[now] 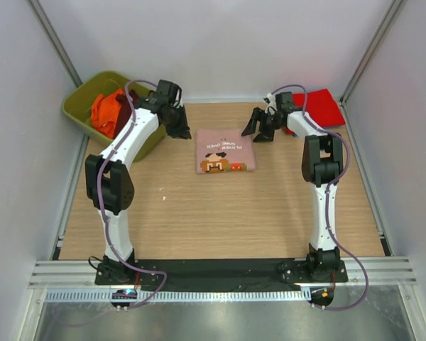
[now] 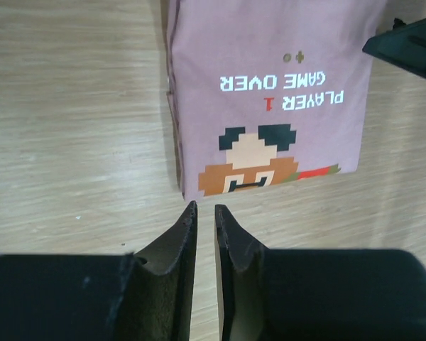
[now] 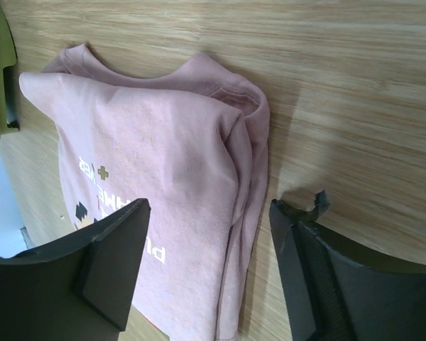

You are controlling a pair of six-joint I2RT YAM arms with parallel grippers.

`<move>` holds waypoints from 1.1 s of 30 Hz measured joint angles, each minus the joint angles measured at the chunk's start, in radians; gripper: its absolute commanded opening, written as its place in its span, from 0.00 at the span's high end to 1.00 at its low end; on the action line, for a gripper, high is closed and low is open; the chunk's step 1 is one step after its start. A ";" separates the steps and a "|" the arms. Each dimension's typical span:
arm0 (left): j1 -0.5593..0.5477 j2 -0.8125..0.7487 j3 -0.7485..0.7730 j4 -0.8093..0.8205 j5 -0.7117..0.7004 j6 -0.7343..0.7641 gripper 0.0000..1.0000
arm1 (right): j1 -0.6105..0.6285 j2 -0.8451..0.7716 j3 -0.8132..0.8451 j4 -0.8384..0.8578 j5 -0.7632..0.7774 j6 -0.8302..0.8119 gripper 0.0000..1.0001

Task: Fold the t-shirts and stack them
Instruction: Neatly place the folded tshirt to the corner

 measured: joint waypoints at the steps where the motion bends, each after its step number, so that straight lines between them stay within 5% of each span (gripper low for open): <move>1: 0.000 -0.009 -0.016 -0.005 0.004 0.000 0.83 | 0.000 0.005 0.000 0.002 -0.011 0.000 0.28; 13: 0.000 -0.045 -0.069 -0.015 0.041 0.000 0.83 | 0.005 0.059 0.035 0.030 -0.117 0.030 0.36; 25: 0.000 -0.069 -0.074 -0.025 0.064 0.000 0.83 | 0.009 0.116 0.038 0.121 -0.198 0.124 0.70; 30: 0.000 -0.083 -0.082 -0.028 0.071 0.000 0.84 | 0.012 0.140 0.038 0.173 -0.231 0.183 0.99; 33: 0.000 -0.089 -0.094 -0.028 0.075 0.000 0.84 | 0.015 0.142 0.038 0.191 -0.237 0.217 0.99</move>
